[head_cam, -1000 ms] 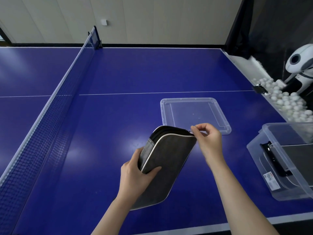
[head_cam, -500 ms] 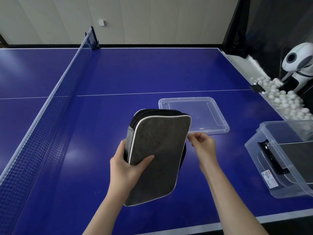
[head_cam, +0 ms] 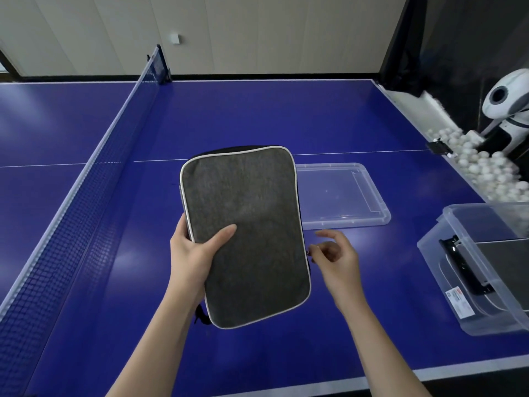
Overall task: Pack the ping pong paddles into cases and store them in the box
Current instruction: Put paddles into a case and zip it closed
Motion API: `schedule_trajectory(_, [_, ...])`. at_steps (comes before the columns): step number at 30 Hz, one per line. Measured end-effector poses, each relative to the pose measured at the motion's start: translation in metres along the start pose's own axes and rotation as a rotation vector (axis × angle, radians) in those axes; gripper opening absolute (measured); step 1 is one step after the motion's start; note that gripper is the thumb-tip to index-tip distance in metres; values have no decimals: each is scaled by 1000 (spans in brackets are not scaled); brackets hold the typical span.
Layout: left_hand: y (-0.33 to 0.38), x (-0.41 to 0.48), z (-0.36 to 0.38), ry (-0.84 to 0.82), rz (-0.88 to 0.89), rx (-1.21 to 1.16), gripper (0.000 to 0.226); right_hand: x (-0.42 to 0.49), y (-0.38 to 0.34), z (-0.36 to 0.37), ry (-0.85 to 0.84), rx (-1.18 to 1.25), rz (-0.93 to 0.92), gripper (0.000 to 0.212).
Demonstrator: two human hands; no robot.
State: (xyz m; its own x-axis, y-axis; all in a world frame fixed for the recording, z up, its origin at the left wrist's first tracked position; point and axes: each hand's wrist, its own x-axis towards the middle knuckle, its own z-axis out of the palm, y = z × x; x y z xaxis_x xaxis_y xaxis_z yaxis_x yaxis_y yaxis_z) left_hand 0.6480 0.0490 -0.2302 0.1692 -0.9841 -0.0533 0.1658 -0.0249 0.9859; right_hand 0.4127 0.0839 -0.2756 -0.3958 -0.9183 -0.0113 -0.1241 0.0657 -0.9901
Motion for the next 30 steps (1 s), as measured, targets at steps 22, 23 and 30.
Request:
schedule_trajectory(22, [4,45,5,131,-381,-254,60,-8,0,-31,10,-676,-749,17])
schedule_trajectory(23, [3,44,7,144,-375,-259,60,-11,2,-30,18,-681,-749,17])
schedule_trajectory(30, [-5,42,14,226,-334,-280,53,-29,10,-25,34,-711,-747,15])
